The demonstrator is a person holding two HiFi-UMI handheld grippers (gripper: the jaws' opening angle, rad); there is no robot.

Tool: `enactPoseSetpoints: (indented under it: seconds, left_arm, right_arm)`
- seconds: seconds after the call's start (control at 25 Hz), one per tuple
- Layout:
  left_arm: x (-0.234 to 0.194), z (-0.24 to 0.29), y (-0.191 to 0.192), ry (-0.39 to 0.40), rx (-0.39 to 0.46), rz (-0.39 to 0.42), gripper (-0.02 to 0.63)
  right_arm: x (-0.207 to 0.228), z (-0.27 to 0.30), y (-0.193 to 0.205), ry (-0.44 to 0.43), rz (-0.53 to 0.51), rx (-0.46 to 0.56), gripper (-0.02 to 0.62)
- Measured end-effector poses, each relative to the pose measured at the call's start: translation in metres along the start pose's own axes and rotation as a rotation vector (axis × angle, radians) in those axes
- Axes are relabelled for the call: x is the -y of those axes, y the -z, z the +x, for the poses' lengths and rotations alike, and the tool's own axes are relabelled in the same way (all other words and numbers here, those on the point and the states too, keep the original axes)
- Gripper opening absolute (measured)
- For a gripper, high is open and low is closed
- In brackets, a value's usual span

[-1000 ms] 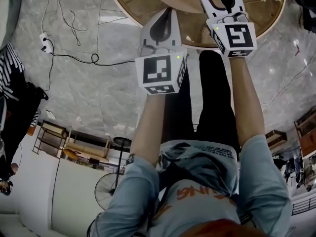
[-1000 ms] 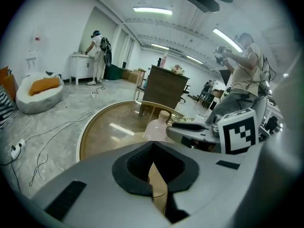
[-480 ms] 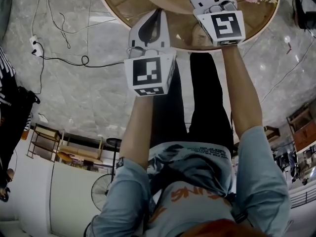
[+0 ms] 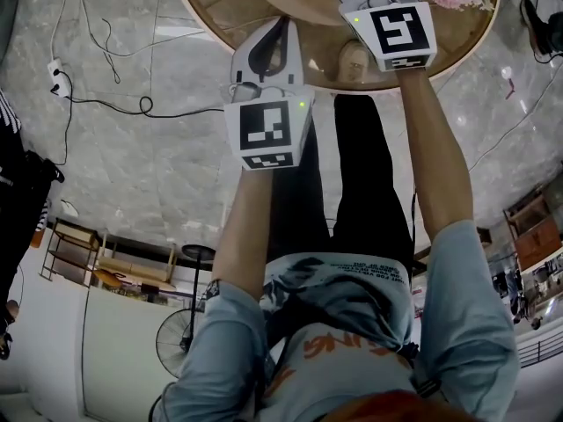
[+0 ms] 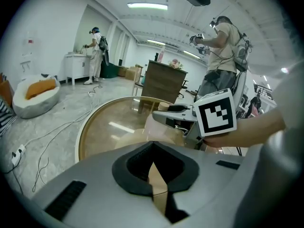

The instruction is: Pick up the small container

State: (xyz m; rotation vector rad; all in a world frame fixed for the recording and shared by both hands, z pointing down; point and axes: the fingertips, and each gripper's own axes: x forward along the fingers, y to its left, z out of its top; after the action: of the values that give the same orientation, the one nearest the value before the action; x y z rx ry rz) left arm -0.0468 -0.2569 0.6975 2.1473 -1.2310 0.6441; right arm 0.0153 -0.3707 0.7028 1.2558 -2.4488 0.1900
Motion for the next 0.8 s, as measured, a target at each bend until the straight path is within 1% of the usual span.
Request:
enactPoseSetpoints:
  seconds: [0.24, 0.36, 0.44, 0.6, 0.68, 0.8]
  left_arm:
    - [0.009, -0.006, -0.002, -0.003, 0.011, 0.001, 0.024]
    - [0.01, -0.01, -0.005, -0.022, 0.027, -0.004, 0.023]
    - [0.011, -0.016, -0.008, -0.038, 0.042, -0.013, 0.023]
    - [0.014, -0.028, -0.017, -0.078, 0.077, -0.018, 0.023]
    - [0.015, -0.036, -0.024, -0.099, 0.093, -0.012, 0.023]
    - [0.008, -0.052, -0.044, -0.164, 0.148, -0.034, 0.023]
  right_arm:
    - [0.0, 0.001, 0.0, 0.038, 0.082, -0.089, 0.152]
    - [-0.003, 0.0, 0.0, 0.036, 0.083, -0.129, 0.15]
    - [-0.009, -0.004, -0.001, 0.018, 0.078, -0.153, 0.15]
    - [-0.022, -0.024, -0.01, -0.025, 0.098, -0.163, 0.15]
    - [-0.027, -0.04, -0.014, -0.039, 0.125, -0.161, 0.15]
    - [-0.029, -0.06, -0.034, -0.062, 0.16, -0.127, 0.15]
